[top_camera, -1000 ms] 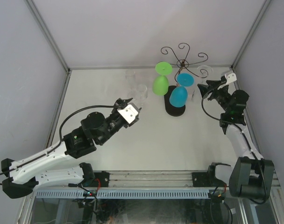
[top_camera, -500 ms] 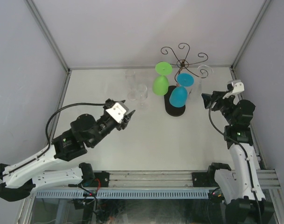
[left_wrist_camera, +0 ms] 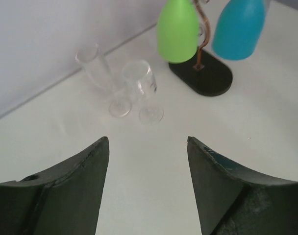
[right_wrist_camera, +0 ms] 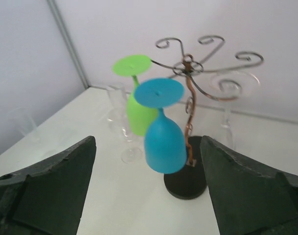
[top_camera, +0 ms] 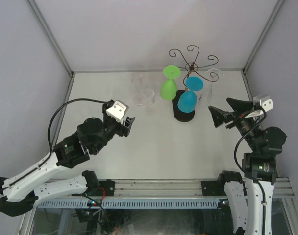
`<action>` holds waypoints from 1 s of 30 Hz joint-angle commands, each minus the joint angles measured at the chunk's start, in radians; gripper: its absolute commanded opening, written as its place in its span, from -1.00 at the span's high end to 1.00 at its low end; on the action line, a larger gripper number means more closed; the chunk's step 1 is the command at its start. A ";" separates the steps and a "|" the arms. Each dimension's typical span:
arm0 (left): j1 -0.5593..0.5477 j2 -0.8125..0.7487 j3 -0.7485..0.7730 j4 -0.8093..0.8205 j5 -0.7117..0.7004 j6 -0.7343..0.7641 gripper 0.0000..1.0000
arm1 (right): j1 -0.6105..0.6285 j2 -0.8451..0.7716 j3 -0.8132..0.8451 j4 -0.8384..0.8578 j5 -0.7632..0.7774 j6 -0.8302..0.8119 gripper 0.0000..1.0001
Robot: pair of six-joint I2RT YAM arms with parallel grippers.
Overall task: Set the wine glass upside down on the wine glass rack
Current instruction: Turn the wine glass upside down at the wine rack.
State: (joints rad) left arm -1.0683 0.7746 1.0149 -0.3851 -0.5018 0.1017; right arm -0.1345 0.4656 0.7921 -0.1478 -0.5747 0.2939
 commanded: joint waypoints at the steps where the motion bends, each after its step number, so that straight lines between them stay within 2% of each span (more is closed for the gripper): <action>1: 0.126 -0.006 0.067 -0.072 0.067 -0.144 -0.38 | 0.005 0.040 0.104 -0.038 -0.126 0.024 -0.74; 8: 0.400 -0.028 0.055 -0.123 0.252 -0.269 -0.38 | 0.005 0.111 0.240 -0.120 -0.094 -0.120 -0.79; 10: 0.432 -0.051 0.029 -0.113 0.260 -0.273 -0.38 | 0.004 0.153 0.304 -0.174 -0.108 -0.154 -0.79; 14: 0.438 -0.104 -0.022 -0.081 0.223 -0.264 -0.38 | 0.005 0.246 0.431 -0.268 -0.155 -0.204 -0.79; 19: 0.438 -0.130 -0.053 -0.086 0.215 -0.272 -0.38 | 0.024 0.408 0.664 -0.445 -0.172 -0.293 -0.79; 30: 0.437 -0.244 -0.116 -0.167 0.194 -0.265 -0.38 | 0.192 0.727 1.050 -0.626 0.050 -0.390 -0.80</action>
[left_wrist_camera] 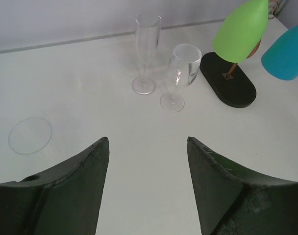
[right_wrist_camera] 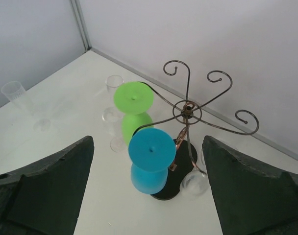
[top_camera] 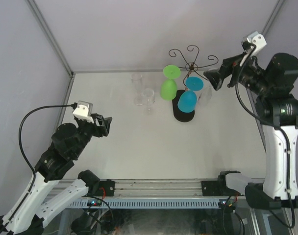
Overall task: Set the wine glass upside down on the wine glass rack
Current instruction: Turn the wine glass upside down at the wine rack.
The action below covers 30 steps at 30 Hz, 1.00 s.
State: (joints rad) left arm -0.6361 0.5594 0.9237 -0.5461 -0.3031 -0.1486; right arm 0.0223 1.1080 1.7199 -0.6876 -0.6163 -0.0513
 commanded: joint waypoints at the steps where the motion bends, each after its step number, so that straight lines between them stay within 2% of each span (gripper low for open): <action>1: 0.006 -0.038 -0.033 -0.007 -0.007 -0.017 -0.38 | 0.043 0.113 0.154 -0.100 0.107 -0.047 -0.80; 17: 0.006 -0.089 -0.157 0.041 0.020 -0.003 -0.38 | 0.093 0.501 0.521 -0.340 0.166 -0.158 -0.72; 23: 0.006 -0.088 -0.187 0.048 0.022 -0.006 -0.37 | 0.093 0.620 0.656 -0.410 0.134 -0.218 -0.69; 30: 0.006 -0.075 -0.191 0.048 0.018 -0.003 -0.37 | 0.100 0.723 0.697 -0.421 0.086 -0.282 -0.62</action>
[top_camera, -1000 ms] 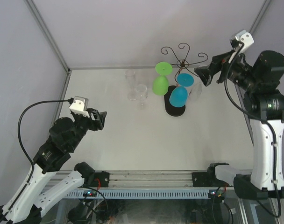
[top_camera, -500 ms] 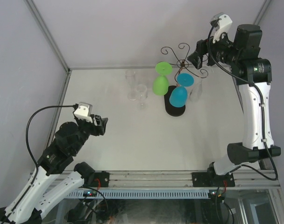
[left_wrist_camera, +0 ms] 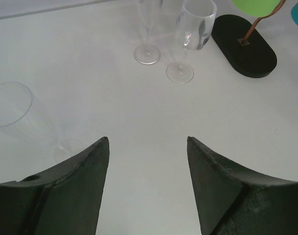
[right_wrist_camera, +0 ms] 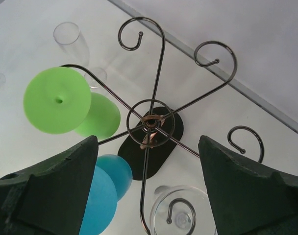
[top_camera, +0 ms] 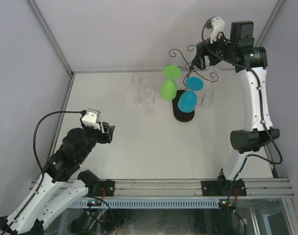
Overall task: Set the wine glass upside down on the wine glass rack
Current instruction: Turn the wine glass upside down at the wine rack, then adjust the wine rack at the center of the board.
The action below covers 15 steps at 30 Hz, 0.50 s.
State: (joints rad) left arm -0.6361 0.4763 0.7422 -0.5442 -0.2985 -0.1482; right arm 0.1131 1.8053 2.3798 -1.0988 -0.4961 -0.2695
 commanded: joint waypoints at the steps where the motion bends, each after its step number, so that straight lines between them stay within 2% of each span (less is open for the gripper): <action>1: 0.006 0.012 -0.008 0.046 0.012 -0.001 -0.37 | 0.012 0.035 0.038 -0.010 -0.038 -0.077 -0.61; 15: 0.005 0.041 -0.007 0.044 0.007 0.006 -0.36 | 0.032 0.151 0.093 -0.036 -0.060 -0.171 -0.60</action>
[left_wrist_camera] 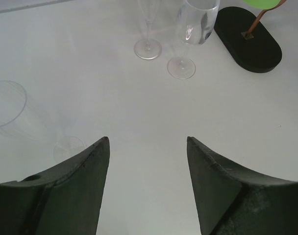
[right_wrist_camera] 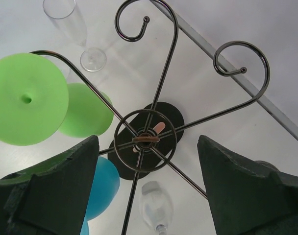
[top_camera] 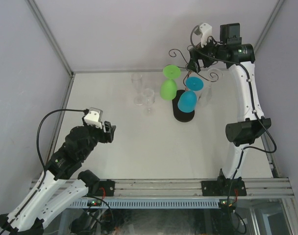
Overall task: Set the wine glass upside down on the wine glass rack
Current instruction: Adjust the wine rack at the center of the board.
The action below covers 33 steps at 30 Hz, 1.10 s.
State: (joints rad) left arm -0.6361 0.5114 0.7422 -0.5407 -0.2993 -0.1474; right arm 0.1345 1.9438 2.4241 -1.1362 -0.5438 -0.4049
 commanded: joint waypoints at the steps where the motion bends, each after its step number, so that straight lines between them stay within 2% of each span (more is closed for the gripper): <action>1: 0.006 0.005 -0.007 0.039 0.008 0.005 -0.36 | 0.013 0.019 0.052 0.001 -0.008 -0.038 -0.60; 16: 0.005 0.015 -0.006 0.039 0.011 0.008 -0.36 | 0.051 0.072 0.062 0.000 0.075 -0.065 -0.63; 33: 0.006 0.018 -0.005 0.039 0.008 0.011 -0.36 | 0.074 0.094 0.056 -0.017 0.126 -0.036 -0.38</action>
State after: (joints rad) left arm -0.6361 0.5240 0.7422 -0.5407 -0.2993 -0.1467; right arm 0.1963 2.0182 2.4565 -1.1599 -0.4240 -0.4500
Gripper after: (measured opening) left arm 0.680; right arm 0.707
